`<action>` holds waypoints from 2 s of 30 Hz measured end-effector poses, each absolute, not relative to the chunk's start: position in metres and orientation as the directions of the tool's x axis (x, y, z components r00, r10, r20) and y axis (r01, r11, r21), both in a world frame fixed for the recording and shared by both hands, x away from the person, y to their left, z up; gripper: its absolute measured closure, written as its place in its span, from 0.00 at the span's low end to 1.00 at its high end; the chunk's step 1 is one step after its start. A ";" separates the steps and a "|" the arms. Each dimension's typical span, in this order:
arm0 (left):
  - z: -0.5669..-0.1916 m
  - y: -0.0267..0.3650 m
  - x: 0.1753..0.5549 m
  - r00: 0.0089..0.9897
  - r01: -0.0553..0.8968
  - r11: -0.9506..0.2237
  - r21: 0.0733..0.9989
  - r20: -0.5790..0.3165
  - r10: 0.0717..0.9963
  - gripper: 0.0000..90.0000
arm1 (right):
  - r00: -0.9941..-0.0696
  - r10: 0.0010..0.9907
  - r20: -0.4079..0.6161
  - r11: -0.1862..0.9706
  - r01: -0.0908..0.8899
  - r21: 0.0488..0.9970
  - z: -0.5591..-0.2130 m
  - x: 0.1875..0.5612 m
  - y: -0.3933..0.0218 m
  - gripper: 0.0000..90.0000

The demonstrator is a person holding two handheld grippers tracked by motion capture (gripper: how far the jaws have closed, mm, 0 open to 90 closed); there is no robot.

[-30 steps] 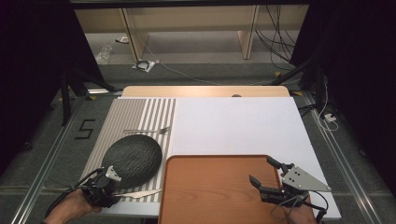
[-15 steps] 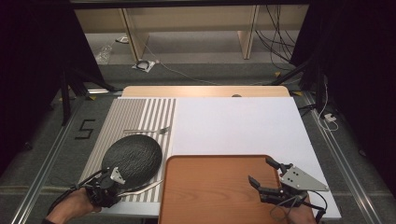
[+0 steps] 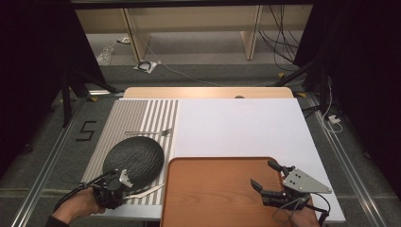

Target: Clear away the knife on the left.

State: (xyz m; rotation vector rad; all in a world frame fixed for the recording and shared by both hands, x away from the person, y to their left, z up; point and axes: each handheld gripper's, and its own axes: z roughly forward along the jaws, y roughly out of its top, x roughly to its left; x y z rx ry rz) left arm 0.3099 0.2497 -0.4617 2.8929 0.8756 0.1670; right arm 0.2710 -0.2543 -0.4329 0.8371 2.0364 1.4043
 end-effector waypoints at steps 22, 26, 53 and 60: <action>-0.461 0.246 0.309 0.848 0.516 -0.849 0.111 0.073 0.525 0.88 | -0.679 0.730 -0.077 0.280 0.194 0.940 -0.433 0.271 -0.253 0.22; -0.461 0.245 0.309 0.852 0.511 -0.853 0.104 0.072 0.519 0.88 | -0.679 0.730 -0.075 0.280 0.197 0.940 -0.433 0.271 -0.253 0.22; -0.437 0.228 0.297 0.860 0.486 -0.853 0.190 0.073 0.506 0.89 | -0.681 0.729 -0.070 0.280 0.204 0.938 -0.434 0.271 -0.253 0.22; -0.428 0.215 0.300 0.842 0.510 -0.821 0.257 0.045 0.538 0.89 | -0.681 0.729 -0.074 0.280 0.197 0.940 -0.434 0.271 -0.253 0.22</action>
